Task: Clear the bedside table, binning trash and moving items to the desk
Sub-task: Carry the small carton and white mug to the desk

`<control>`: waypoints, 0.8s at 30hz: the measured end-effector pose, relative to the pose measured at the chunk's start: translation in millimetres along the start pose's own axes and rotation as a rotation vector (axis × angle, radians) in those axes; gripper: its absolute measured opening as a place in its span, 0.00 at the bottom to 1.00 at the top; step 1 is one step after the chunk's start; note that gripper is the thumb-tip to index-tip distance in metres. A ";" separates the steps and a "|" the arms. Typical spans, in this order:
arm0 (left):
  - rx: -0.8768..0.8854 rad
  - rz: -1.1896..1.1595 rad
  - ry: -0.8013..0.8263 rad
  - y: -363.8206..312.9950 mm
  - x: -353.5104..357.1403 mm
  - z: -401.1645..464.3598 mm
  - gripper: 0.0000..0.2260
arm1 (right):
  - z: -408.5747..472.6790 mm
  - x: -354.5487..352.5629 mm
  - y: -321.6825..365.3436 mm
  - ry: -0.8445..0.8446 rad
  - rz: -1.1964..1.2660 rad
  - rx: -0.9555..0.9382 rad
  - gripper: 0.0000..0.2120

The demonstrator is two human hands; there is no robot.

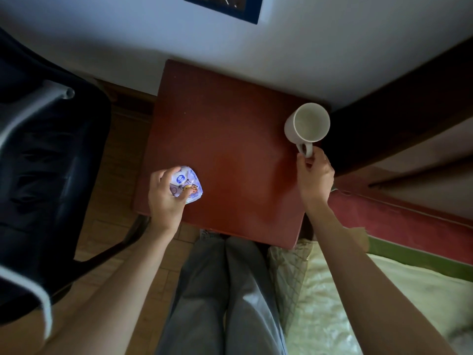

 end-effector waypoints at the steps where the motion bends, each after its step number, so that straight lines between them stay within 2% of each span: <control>1: 0.004 -0.020 0.004 -0.6 -0.9 -0.1 0.21 | 2.4 -1.1 -1.3 -0.017 -0.027 -0.006 0.10; 6: 0.033 -0.115 0.040 -7.2 -3.9 -2.2 0.18 | 9.1 -7.5 -1.9 -0.103 -0.087 -0.013 0.12; 13: 0.051 -0.177 0.046 -21.7 -7.6 -7.7 0.16 | 29.4 -24.0 12.1 -0.235 -0.003 -0.057 0.11; 18: 0.016 -0.269 0.007 -42.3 -19.7 -18.8 0.15 | 30.8 -38.8 26.9 -0.179 -0.004 -0.112 0.11; 24: -0.077 -0.438 -0.022 -71.2 -55.3 -48.6 0.15 | -12.8 -76.8 58.3 -0.089 -0.016 -0.212 0.06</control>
Point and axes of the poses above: each hand's wrist, its own z-axis towards the middle knuckle, its own x-axis out of the palm, y = z × x, the point moved 5 cm from there along z, towards the middle knuckle, and after that the axes turned 12 degrees about -x, right-handed, at the moved point
